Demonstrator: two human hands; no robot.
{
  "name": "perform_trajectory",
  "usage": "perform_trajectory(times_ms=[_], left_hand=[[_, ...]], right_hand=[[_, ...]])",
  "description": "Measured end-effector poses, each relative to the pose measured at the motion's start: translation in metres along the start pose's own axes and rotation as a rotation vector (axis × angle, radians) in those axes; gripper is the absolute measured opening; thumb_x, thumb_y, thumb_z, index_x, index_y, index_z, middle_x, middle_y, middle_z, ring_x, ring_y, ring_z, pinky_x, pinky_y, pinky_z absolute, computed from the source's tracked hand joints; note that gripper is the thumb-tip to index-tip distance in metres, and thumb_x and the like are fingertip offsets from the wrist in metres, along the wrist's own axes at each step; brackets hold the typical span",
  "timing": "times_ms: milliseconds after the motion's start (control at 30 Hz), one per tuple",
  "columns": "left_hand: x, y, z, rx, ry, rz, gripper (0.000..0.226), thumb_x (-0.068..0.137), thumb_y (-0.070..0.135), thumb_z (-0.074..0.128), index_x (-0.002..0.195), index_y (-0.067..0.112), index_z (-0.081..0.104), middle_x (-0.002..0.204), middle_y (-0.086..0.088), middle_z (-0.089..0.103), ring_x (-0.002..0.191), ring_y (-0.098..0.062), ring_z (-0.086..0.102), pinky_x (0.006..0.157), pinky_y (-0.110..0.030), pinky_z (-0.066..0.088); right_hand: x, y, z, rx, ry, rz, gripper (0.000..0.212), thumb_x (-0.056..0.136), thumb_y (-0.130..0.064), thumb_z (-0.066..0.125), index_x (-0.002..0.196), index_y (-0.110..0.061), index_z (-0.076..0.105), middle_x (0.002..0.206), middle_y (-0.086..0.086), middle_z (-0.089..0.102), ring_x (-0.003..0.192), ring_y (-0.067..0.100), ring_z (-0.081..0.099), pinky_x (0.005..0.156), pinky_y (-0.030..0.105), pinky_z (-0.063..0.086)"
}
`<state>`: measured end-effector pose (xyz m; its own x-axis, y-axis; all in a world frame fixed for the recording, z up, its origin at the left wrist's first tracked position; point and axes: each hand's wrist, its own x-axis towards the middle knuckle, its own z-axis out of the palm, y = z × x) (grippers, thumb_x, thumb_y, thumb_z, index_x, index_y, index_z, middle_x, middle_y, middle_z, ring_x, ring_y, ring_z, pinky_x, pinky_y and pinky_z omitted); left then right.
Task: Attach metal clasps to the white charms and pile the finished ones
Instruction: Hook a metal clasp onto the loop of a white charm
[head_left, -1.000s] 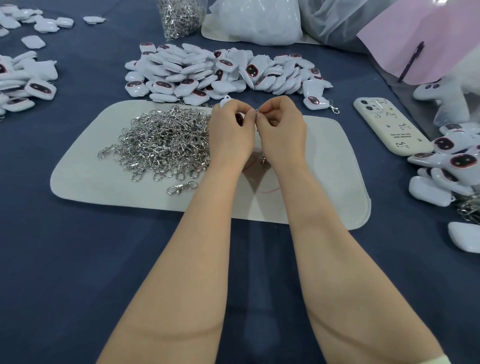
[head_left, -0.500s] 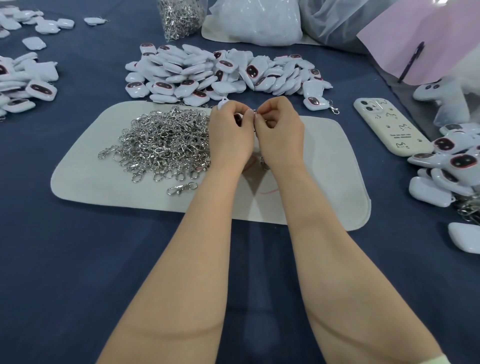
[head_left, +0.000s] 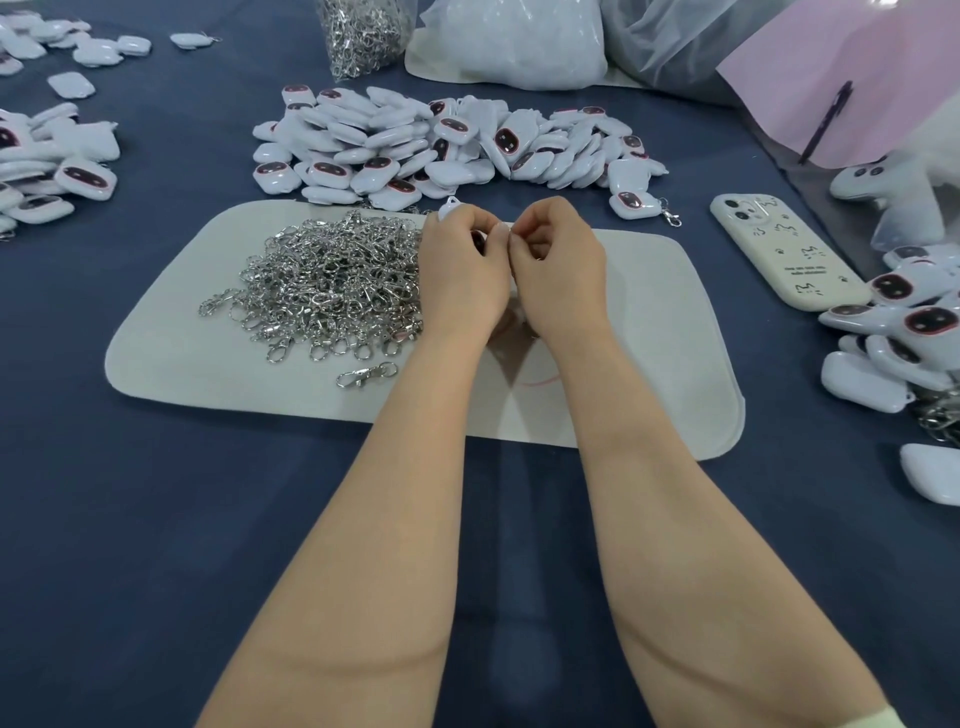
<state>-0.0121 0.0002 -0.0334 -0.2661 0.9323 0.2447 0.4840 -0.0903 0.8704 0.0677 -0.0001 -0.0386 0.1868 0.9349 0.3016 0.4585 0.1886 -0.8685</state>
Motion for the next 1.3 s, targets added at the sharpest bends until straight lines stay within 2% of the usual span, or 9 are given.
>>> perform_trajectory(times_ms=[167, 300, 400, 467, 667, 800, 1033, 1133, 1300], left_hand=[[-0.0004, 0.003, -0.0001, -0.031, -0.023, 0.008, 0.01, 0.092, 0.016, 0.055, 0.092, 0.013, 0.065, 0.106, -0.009, 0.063, 0.096, -0.019, 0.059, 0.092, -0.032, 0.044], [-0.0002, 0.0015, -0.0008, -0.025, -0.052, 0.027, 0.01, 0.092, 0.016, 0.056, 0.093, 0.013, 0.065, 0.105, -0.01, 0.063, 0.096, -0.02, 0.06, 0.091, -0.032, 0.045], [0.0, -0.0013, 0.0, 0.034, -0.044, 0.049, 0.009, 0.091, 0.016, 0.057, 0.094, 0.014, 0.065, 0.107, -0.008, 0.061, 0.093, -0.018, 0.058, 0.083, -0.021, 0.041], [-0.0003, -0.0016, 0.0008, 0.075, -0.032, 0.066, 0.008, 0.091, 0.015, 0.056, 0.095, 0.014, 0.064, 0.109, -0.007, 0.059, 0.09, -0.016, 0.057, 0.076, -0.017, 0.038], [-0.0019, -0.0007, -0.001, 0.086, 0.007, 0.068, 0.011, 0.092, 0.013, 0.053, 0.098, 0.01, 0.062, 0.112, -0.009, 0.052, 0.094, -0.022, 0.056, 0.084, -0.027, 0.042], [-0.0027, -0.0008, -0.0012, 0.096, 0.003, 0.063, 0.012, 0.092, 0.012, 0.053, 0.099, 0.008, 0.061, 0.113, -0.011, 0.051, 0.098, -0.024, 0.055, 0.085, -0.027, 0.041], [-0.0036, 0.0006, -0.0008, 0.1, -0.015, 0.054, 0.012, 0.092, 0.011, 0.052, 0.099, 0.008, 0.061, 0.113, -0.012, 0.052, 0.099, -0.024, 0.055, 0.086, -0.03, 0.042], [-0.004, 0.0009, -0.0011, 0.095, -0.021, 0.059, 0.013, 0.091, 0.01, 0.052, 0.1, 0.007, 0.061, 0.113, -0.012, 0.051, 0.098, -0.025, 0.055, 0.087, -0.031, 0.043], [-0.0046, 0.0014, 0.0003, 0.084, -0.016, 0.071, 0.013, 0.092, 0.009, 0.052, 0.099, 0.008, 0.062, 0.112, -0.011, 0.051, 0.096, -0.024, 0.056, 0.086, -0.031, 0.044]], right_hand=[[0.0025, 0.0017, -0.0036, -0.003, 0.004, -0.001, 0.013, 0.088, -0.005, 0.051, 0.086, -0.017, 0.049, 0.073, -0.012, 0.054, 0.073, 0.012, 0.054, 0.07, 0.024, 0.044], [0.0039, 0.0024, -0.0046, 0.037, 0.024, 0.009, 0.011, 0.09, -0.005, 0.053, 0.087, -0.015, 0.049, 0.073, -0.01, 0.054, 0.075, 0.014, 0.055, 0.069, 0.02, 0.043], [0.0041, 0.0025, -0.0046, 0.056, 0.029, 0.019, 0.01, 0.09, -0.006, 0.054, 0.088, -0.015, 0.049, 0.074, -0.011, 0.053, 0.074, 0.012, 0.055, 0.068, 0.017, 0.042], [0.0037, 0.0025, -0.0045, 0.052, 0.025, 0.021, 0.01, 0.09, -0.006, 0.054, 0.088, -0.015, 0.05, 0.075, -0.012, 0.054, 0.075, 0.012, 0.055, 0.07, 0.018, 0.043], [0.0029, 0.0013, -0.0036, -0.005, -0.035, 0.001, 0.009, 0.09, -0.009, 0.054, 0.092, -0.016, 0.051, 0.077, -0.016, 0.052, 0.075, 0.005, 0.052, 0.077, 0.023, 0.045], [0.0011, 0.0008, -0.0041, -0.053, -0.059, -0.021, 0.007, 0.09, -0.009, 0.053, 0.095, -0.014, 0.05, 0.08, -0.012, 0.054, 0.079, 0.012, 0.054, 0.081, 0.034, 0.048], [0.0, 0.0004, -0.0038, -0.085, -0.038, -0.074, 0.014, 0.087, -0.001, 0.049, 0.087, -0.015, 0.044, 0.079, -0.003, 0.056, 0.077, 0.019, 0.054, 0.076, 0.037, 0.047], [-0.0002, 0.0017, -0.0033, -0.082, -0.035, -0.092, 0.016, 0.087, 0.0, 0.048, 0.086, -0.016, 0.044, 0.075, -0.006, 0.053, 0.072, 0.018, 0.05, 0.071, 0.033, 0.044], [0.0001, 0.003, -0.0043, -0.034, -0.018, -0.083, 0.017, 0.086, 0.001, 0.049, 0.085, -0.016, 0.045, 0.073, -0.01, 0.051, 0.068, 0.011, 0.047, 0.062, 0.018, 0.038]])
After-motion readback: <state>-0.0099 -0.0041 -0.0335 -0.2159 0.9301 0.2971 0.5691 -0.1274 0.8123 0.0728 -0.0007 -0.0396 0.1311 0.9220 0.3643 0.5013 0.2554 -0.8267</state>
